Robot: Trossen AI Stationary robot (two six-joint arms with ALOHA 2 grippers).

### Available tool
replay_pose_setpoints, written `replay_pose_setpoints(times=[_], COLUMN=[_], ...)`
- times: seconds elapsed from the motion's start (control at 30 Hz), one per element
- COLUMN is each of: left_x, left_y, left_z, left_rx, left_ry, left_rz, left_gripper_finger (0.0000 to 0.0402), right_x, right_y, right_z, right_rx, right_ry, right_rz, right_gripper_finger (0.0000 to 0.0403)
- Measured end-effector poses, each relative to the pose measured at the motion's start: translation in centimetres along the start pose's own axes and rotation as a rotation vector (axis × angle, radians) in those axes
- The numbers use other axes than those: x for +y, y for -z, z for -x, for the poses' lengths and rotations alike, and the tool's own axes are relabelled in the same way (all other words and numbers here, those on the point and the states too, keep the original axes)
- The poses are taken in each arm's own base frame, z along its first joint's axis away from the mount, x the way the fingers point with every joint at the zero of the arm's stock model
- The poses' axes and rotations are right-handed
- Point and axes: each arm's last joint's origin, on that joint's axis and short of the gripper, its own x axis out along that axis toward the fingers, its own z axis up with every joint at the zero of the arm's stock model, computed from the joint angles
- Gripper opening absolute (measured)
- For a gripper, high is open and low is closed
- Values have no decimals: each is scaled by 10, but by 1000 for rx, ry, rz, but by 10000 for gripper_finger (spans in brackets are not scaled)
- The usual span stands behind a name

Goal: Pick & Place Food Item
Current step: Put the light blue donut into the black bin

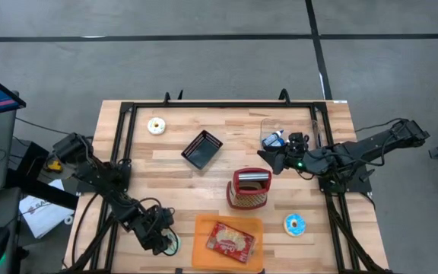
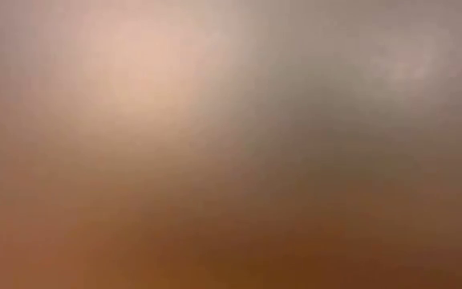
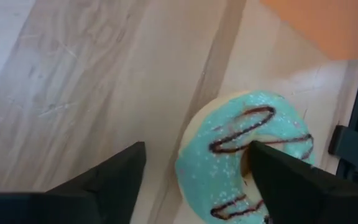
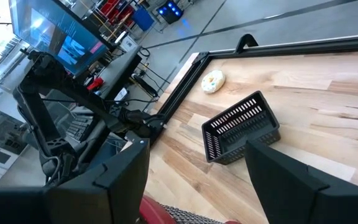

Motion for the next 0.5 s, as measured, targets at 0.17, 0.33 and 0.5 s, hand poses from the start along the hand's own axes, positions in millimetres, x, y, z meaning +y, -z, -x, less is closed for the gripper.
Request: replay_pose_setpoints(times=[0.17,0.33,0.5], left_x=[1,-1,-3], left_y=[0,0,0], left_z=[4,5,5], left_rx=[27,30,22], left_ry=[8,28,49], left_rz=[-19,-58,-80], left_gripper_finger=[206,146,107], right_x=[0,0,0], right_y=[0,0,0], right_z=[0,0,0], right_rx=[2,2,1], right_ry=[-1,-1,-3], right_rz=[0,1,-2], right_gripper_finger=[255,255,255])
